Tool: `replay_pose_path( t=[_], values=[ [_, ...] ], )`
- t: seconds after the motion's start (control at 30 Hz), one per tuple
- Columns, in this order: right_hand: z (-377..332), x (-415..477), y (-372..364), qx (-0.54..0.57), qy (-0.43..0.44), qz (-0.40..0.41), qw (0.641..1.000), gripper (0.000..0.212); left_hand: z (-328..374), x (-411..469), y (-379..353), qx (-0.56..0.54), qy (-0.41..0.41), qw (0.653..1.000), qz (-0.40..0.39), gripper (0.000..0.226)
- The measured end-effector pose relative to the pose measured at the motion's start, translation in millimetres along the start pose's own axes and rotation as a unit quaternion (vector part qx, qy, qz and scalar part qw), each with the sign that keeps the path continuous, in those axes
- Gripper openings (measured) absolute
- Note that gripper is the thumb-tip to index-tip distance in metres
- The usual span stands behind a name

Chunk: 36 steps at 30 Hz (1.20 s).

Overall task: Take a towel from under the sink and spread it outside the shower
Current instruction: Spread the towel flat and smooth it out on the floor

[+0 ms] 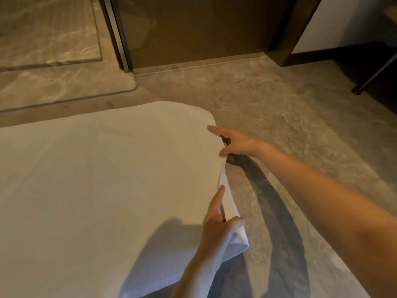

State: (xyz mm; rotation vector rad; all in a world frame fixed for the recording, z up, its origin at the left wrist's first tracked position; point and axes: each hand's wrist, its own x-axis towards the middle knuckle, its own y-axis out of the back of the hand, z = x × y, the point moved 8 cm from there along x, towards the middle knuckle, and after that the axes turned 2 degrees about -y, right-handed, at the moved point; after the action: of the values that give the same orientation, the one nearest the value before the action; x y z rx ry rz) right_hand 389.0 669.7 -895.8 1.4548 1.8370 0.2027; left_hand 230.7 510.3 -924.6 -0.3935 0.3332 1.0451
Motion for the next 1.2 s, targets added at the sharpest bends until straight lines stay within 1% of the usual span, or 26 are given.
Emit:
replay_pose_path(
  t=[0.13, 0.23, 0.3, 0.37, 0.43, 0.53, 0.57, 0.6, 0.63, 0.67, 0.7, 0.73, 0.77, 0.8, 0.83, 0.87, 1.0, 1.1, 1.17, 1.2],
  values=[
    [0, 5, 1, -0.051, 0.003, 0.015, 0.999, 0.088, 0, 5, 0, 0.032, -0.017, 0.999, 0.014, 0.067],
    [-2, 8, 4, -0.065, 0.003, 0.020, 0.998, 0.088, 0, 6, -2, 0.041, -0.021, 0.999, 0.025, 0.075],
    [0, 9, 5, -0.061, -0.001, 0.015, 0.998, 0.088, 2, 5, -4, 0.065, -0.045, 0.996, 0.040, 0.076],
    [1, 11, 2, -0.079, -0.006, 0.011, 0.997, 0.088, 5, 4, -7, 0.078, -0.071, 0.993, 0.051, 0.073],
    [1, 13, 1, -0.100, -0.012, 0.012, 0.995, 0.089, 8, 5, -11, 0.066, -0.070, 0.994, 0.044, 0.069],
    [2, 16, 2, -0.098, -0.024, 0.007, 0.995, 0.090, 8, 9, -13, 0.025, -0.040, 0.999, -0.005, 0.067],
    [2, 16, 2, -0.095, -0.024, 0.005, 0.995, 0.090, 12, 7, -8, 0.046, -0.050, 0.998, -0.009, 0.066],
    [3, 16, 2, -0.092, -0.023, 0.003, 0.996, 0.089, 21, 4, 2, 0.110, -0.090, 0.990, 0.006, 0.064],
    [4, 16, 2, -0.089, -0.021, 0.004, 0.996, 0.089, 33, 0, 13, 0.212, -0.154, 0.964, 0.035, 0.059],
    [5, 16, 2, -0.086, -0.019, 0.005, 0.996, 0.088, 41, -3, 22, 0.322, -0.220, 0.919, 0.065, 0.053],
    [6, 17, 2, -0.084, -0.018, 0.007, 0.996, 0.088, 45, -5, 28, 0.424, -0.282, 0.857, 0.081, 0.051],
    [7, 18, 2, -0.083, -0.019, 0.007, 0.996, 0.088, 43, -3, 32, 0.502, -0.305, 0.805, 0.079, 0.054],
    [8, 19, 2, -0.083, -0.021, 0.008, 0.996, 0.088, 39, 1, 38, 0.555, -0.307, 0.769, 0.076, 0.057],
    [9, 20, 2, -0.082, -0.024, 0.008, 0.996, 0.088, 35, 7, 44, 0.594, -0.299, 0.743, 0.075, 0.058],
    [10, 21, 1, -0.079, -0.026, 0.008, 0.996, 0.088, 30, 13, 50, 0.620, -0.283, 0.728, 0.072, 0.059],
    [12, 22, 1, -0.077, -0.028, 0.008, 0.997, 0.088, 27, 16, 54, 0.632, -0.273, 0.722, 0.072, 0.059],
    [13, 23, 5, -0.096, -0.033, 0.026, 0.994, 0.085, 19, 20, 54, 0.632, -0.295, 0.713, 0.073, 0.055],
    [11, 16, 10, -0.149, -0.026, 0.093, 0.984, 0.085, 18, 20, 53, 0.633, -0.300, 0.709, 0.081, 0.055],
    [-1, 4, 3, -0.184, 0.023, 0.171, 0.968, 0.081, 19, 21, 53, 0.631, -0.293, 0.714, 0.077, 0.056],
    [-10, -3, -7, -0.181, 0.057, 0.203, 0.961, 0.075, 20, 21, 52, 0.630, -0.292, 0.715, 0.076, 0.056]
  ],
)
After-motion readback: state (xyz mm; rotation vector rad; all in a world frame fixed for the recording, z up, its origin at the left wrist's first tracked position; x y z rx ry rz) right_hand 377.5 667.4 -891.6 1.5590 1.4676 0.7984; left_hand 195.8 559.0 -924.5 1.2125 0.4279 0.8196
